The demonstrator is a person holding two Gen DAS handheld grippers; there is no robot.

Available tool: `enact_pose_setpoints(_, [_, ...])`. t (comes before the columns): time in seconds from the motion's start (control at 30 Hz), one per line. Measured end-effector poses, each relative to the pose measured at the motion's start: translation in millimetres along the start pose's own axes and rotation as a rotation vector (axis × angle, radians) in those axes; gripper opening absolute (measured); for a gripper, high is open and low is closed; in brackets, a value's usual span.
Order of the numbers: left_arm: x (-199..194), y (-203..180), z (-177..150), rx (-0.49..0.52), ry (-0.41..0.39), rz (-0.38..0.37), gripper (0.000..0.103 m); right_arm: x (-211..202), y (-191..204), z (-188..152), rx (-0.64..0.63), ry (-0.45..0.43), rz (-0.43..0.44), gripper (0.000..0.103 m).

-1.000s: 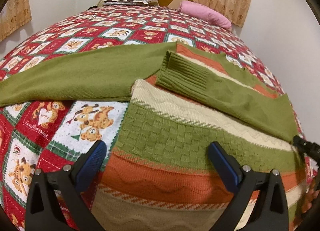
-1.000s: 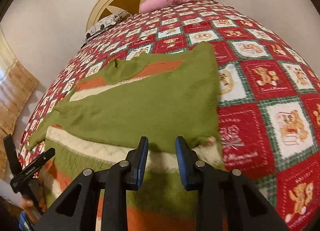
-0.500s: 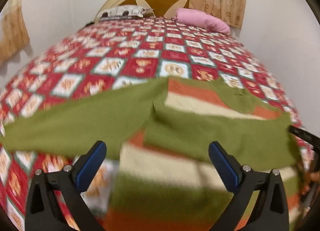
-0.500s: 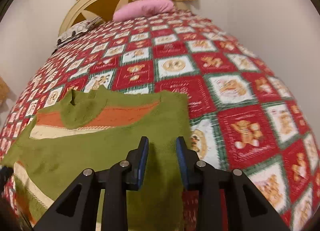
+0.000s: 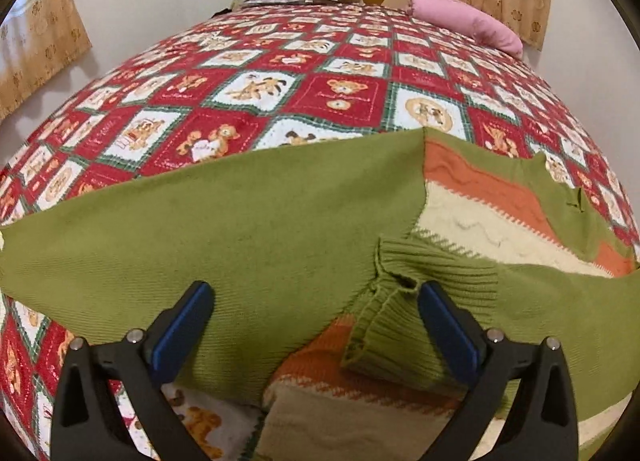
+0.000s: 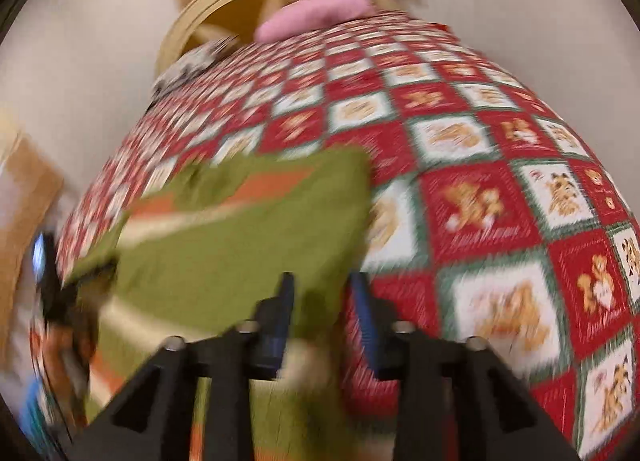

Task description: Fold small clothes

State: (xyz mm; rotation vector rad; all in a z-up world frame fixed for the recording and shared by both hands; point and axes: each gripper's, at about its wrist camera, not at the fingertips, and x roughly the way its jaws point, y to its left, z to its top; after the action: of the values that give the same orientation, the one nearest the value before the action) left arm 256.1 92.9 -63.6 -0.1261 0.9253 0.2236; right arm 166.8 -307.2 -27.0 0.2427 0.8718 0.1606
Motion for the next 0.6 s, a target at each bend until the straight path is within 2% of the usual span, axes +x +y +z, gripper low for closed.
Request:
enact_pose_setpoints(0.13, [-0.1,-3.3,-0.7,-0.002,-0.001,0.000,0.103,-4.0,28.2,-30.6,-0.146,0.043,-0.031,0.034])
enact_pose_setpoints(0.2, [0.0,-4.2,-0.2,-0.001,-0.002,0.001,0.103,5.6,37.8,-35.8,-0.228,0.053,-0.156,0.034])
enact_pose_setpoints(0.27, [-0.4,-4.0,-0.8,-0.004,-0.003,-0.002,0.103,18.8,41.6,-34.0,-0.263,0.071,-0.209,0.034])
enact_pose_setpoints(0.33, [-0.6,-3.1,-0.8,-0.007,-0.006,-0.007,0.103,18.5,39.5,-29.4,-0.231,0.037,-0.199,0.031])
enact_pose_setpoints(0.37, [-0.9,-2.9,-1.0,-0.008,-0.007,-0.009,0.103,17.2,36.5,-26.9,-0.215,0.015,-0.208,0.015])
enact_pose_setpoints(0.4, [-1.1,-2.9,-1.1,-0.008,-0.008,-0.010,0.103,18.4,27.6,-22.5,-0.190,0.007,-0.221,0.013])
enact_pose_setpoints(0.5, [-1.4,-4.1,-1.7,0.000,-0.009,-0.013,0.103,17.4,-3.2,-23.6,-0.066,0.019,-0.182,0.013])
enact_pose_setpoints(0.6, [-1.8,-5.5,-2.3,0.008,-0.012,-0.012,0.103,13.3,-15.5,-34.0,-0.031,-0.003,-0.144,0.013])
